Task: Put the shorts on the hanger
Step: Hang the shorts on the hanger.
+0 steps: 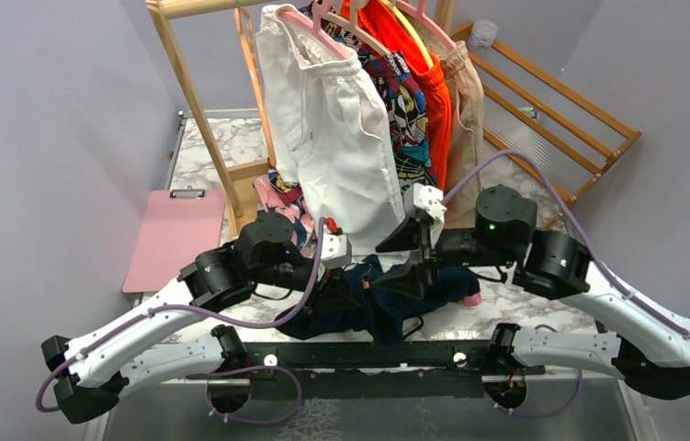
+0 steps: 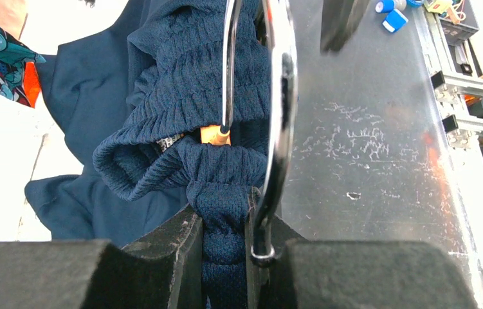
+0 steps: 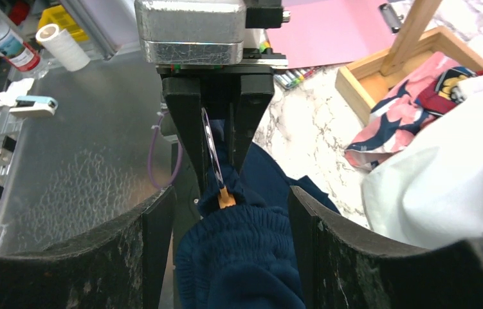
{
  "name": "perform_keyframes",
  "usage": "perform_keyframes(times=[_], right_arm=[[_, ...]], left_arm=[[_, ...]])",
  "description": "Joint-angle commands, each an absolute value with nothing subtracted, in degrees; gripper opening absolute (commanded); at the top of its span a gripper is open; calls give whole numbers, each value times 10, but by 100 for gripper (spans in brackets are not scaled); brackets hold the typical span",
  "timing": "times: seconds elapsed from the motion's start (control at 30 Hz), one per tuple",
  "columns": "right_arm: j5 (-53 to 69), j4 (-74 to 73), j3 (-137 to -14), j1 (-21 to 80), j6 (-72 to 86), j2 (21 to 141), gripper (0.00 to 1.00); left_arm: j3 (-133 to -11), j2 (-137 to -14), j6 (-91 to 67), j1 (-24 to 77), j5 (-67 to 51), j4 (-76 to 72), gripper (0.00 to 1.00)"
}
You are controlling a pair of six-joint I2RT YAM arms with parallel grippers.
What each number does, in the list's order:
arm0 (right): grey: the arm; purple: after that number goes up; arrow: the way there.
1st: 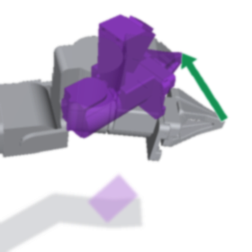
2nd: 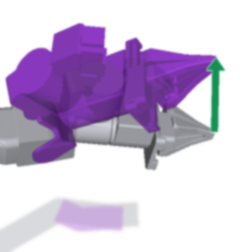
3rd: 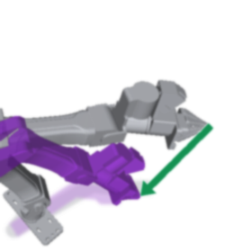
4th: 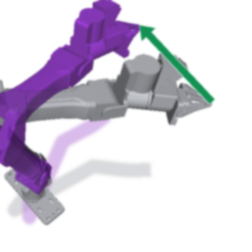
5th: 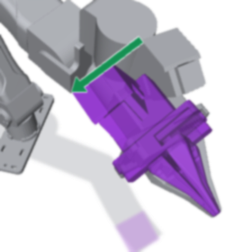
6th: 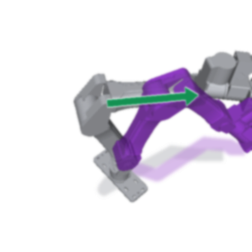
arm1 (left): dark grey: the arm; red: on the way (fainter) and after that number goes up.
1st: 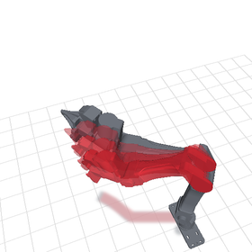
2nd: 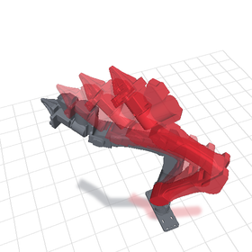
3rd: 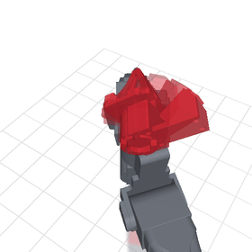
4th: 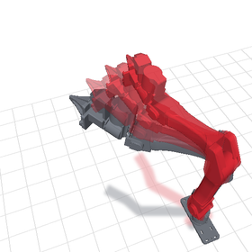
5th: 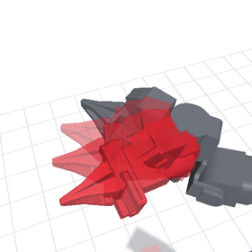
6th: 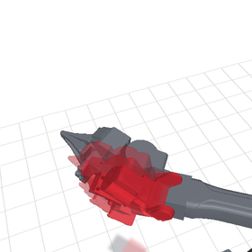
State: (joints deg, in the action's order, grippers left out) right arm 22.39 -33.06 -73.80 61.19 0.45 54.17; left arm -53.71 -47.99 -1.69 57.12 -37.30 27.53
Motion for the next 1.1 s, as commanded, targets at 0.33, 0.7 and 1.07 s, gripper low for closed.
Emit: perform_keyframes(times=[0.33, 0.7, 1.07], right_arm=[[288, -180, -674, 615, 1, 550, 51], [258, -155, -654, 615, 21, 550, 1], [138, -144, -614, 614, 75, 470, 1]], left_arm=[[-582, -486, -6, 573, -395, 267, 0], [-587, -489, -7, 573, -367, 272, 4], [-584, -434, -4, 573, -278, 275, 48]])
